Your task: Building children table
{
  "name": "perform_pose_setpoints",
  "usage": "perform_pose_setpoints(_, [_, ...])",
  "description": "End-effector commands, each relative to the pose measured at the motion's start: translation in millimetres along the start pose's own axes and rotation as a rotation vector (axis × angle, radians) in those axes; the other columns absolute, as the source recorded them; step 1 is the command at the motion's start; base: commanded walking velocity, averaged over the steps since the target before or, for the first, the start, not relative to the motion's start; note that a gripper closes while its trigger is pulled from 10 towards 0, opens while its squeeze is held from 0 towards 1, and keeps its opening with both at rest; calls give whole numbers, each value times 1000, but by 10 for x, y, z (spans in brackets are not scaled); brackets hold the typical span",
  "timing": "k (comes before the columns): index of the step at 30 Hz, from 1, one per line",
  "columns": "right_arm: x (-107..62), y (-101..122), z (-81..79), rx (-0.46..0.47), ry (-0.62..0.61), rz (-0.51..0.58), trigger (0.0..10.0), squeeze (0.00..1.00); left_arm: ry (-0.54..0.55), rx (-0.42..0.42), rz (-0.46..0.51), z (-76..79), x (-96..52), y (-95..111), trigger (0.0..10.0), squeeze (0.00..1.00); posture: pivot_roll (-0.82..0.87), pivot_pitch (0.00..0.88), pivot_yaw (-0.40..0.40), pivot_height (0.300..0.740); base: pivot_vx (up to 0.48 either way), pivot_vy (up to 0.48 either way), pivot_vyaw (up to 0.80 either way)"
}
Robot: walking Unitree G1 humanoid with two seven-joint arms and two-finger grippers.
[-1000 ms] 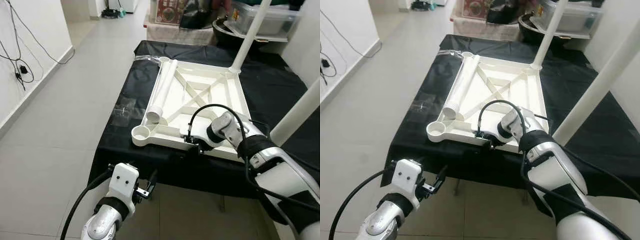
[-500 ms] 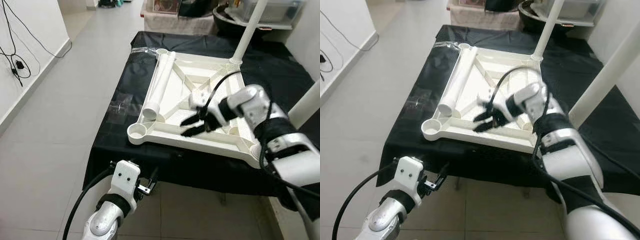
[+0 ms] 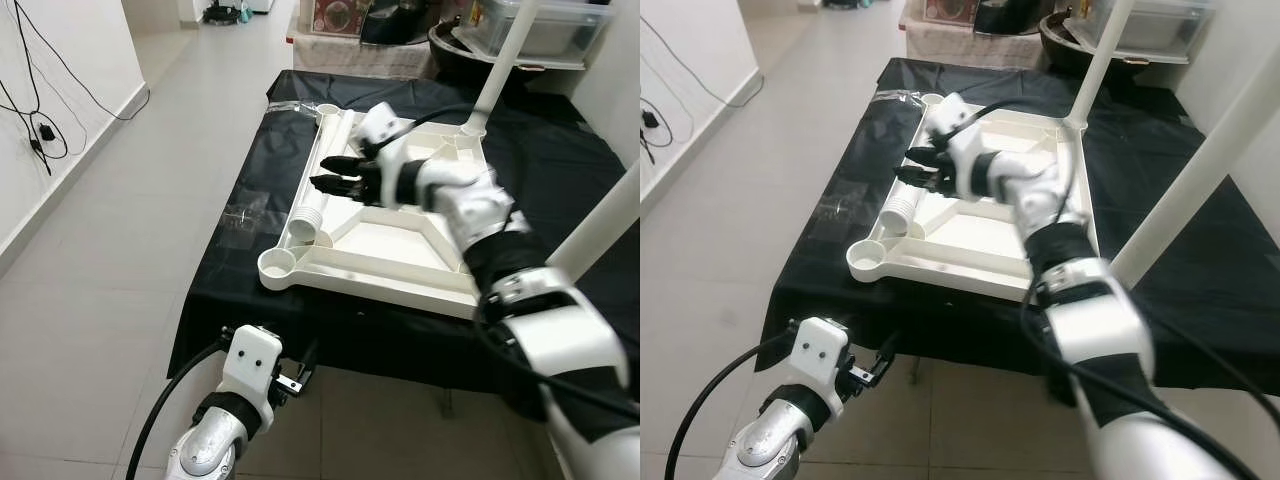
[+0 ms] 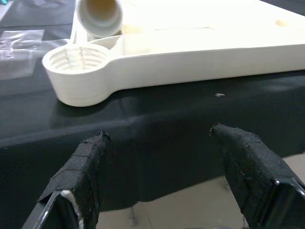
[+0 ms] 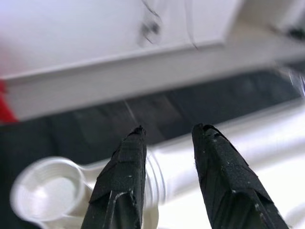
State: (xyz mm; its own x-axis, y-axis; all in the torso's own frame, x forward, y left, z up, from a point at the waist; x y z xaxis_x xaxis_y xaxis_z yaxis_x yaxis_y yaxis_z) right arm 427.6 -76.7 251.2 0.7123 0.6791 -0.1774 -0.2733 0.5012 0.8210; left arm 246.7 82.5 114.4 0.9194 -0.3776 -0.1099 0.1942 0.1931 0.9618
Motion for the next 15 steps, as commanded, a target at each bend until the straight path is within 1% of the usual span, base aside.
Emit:
perform_pose_setpoints(1, [16, -92, -31, 9, -63, -50, 10000, 0, -6, -7, -15, 23, -21, -38, 10000, 0, 87, 123, -75, 740, 0, 0, 0])
perform_pose_setpoints(2, [50, -108, -107, 26, -66, -54, 10000, 0, -6, -7, -15, 26, -21, -38, 10000, 0, 90, 122, -75, 740, 0, 0, 0])
perform_pose_setpoints(3, [50, -108, -107, 26, -66, -54, 10000, 0, -6, -7, -15, 26, -21, -38, 10000, 0, 90, 122, -75, 740, 0, 0, 0])
perform_pose_setpoints(4, [69, -113, -155, 39, -65, -55, 10000, 0, -6, -7, -15, 28, -20, -38, 10000, 0, 91, 123, -75, 740, 0, 0, 0])
perform_pose_setpoints(5, [99, -112, -244, 48, -49, -49, 10000, 0, -6, -7, -15, 30, -22, -38, 10000, 0, 93, 121, -76, 740, 0, 0, 0])
perform_pose_setpoints(6, [99, -112, -244, 48, -49, -49, 10000, 0, -6, -7, -15, 30, -22, -38, 10000, 0, 93, 121, -76, 740, 0, 0, 0])
perform_pose_setpoints(8, [126, -104, -332, 49, -35, -41, 10000, 0, -4, -8, -15, 31, -27, -40, 10000, 0, 93, 123, -77, 740, 0, 0, 0])
perform_pose_setpoints(9, [126, -104, -332, 49, -35, -41, 10000, 0, -4, -8, -15, 31, -27, -40, 10000, 0, 93, 123, -77, 740, 0, 0, 0])
perform_pose_setpoints(12, [167, -64, -439, 52, -30, -20, 10000, 0, -4, -9, -16, 25, -32, -43, 10000, 0, 88, 123, -74, 740, 0, 0, 0])
perform_pose_setpoints(13, [167, -64, -439, 52, -30, -20, 10000, 0, -4, -9, -16, 25, -32, -43, 10000, 0, 88, 123, -74, 740, 0, 0, 0])
perform_pose_setpoints(14, [190, -52, -526, 53, -39, -25, 10000, 0, -6, -10, -17, 23, -34, -45, 10000, 0, 89, 122, -72, 740, 0, 0, 0])
perform_pose_setpoints(15, [197, -53, -558, 55, -43, -29, 10000, 0, -6, -10, -18, 23, -34, -46, 10000, 0, 89, 122, -72, 740, 0, 0, 0])
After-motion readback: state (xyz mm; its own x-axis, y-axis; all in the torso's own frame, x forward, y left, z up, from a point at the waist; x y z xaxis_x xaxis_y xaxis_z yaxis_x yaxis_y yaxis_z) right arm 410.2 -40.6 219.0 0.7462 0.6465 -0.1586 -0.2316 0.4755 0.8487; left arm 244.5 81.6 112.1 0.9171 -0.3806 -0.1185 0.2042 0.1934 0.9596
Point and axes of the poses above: a point about 5 cm out from each wrist's last joint towards the gripper, its own x axis pointing out of the wrist towards the gripper, its own y axis along the axis of the wrist's last joint, z = x × y, the point moved 3 cm from there along x, pointing out of the wrist towards the gripper, and after that the axes turned 15 degrees about -x, right-handed, at the moved point
